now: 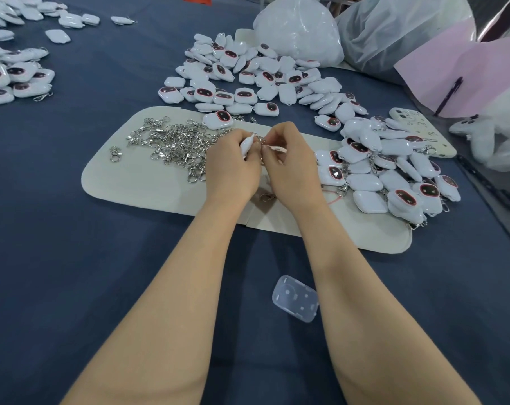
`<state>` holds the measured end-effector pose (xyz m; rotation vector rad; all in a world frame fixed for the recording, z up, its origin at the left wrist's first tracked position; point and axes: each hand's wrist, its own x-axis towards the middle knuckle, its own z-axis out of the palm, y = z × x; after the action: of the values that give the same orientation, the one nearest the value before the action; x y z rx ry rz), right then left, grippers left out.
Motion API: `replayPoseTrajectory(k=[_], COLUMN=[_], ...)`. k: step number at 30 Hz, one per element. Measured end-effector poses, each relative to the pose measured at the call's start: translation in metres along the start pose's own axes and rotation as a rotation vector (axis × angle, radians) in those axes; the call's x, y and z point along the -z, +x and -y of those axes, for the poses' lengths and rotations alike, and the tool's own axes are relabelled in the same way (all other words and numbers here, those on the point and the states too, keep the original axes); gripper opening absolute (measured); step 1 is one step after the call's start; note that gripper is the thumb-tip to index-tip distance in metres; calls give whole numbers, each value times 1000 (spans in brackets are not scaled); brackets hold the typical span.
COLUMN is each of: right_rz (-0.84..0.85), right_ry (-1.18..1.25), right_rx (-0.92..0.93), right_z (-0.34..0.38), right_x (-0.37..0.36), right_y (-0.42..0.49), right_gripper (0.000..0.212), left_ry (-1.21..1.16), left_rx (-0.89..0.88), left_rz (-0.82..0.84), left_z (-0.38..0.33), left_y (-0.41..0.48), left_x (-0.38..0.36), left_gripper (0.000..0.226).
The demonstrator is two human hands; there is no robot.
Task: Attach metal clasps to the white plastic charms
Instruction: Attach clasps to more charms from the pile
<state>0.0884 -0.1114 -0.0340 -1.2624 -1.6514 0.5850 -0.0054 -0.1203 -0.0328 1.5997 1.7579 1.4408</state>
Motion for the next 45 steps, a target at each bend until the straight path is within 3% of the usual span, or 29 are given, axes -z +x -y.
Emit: replayPoseTrajectory(k=[13,17,20,23,27,32,45], right_rz=[27,-26,-85,-113,-129,-121,-64], right_ry=[-73,-28,-11,-8,-21,-63,-126], right_rx=[80,35,18,-7,-39,-39,42], right_z=[-4,-5,-6,-7,-8,-7,-6], right_x=[4,6,8,8,8,8,6], right_y=[0,1,1,1,2,3,1], right_gripper=[15,14,14,10,11,9,7], left_ry=[-191,-311,-442,-542,-446,-270,-354], left_rx=[146,192,303,347,231,163,204], left_rz=[141,189,164,196,277,294,258], left_z=[0,-1,-4,-6,-5,-4,-1], left_y=[5,2,1,3,1,1,2], left_x=[5,5,4,6,6,8,4], left_gripper=[15,1,21,21,9,14,9])
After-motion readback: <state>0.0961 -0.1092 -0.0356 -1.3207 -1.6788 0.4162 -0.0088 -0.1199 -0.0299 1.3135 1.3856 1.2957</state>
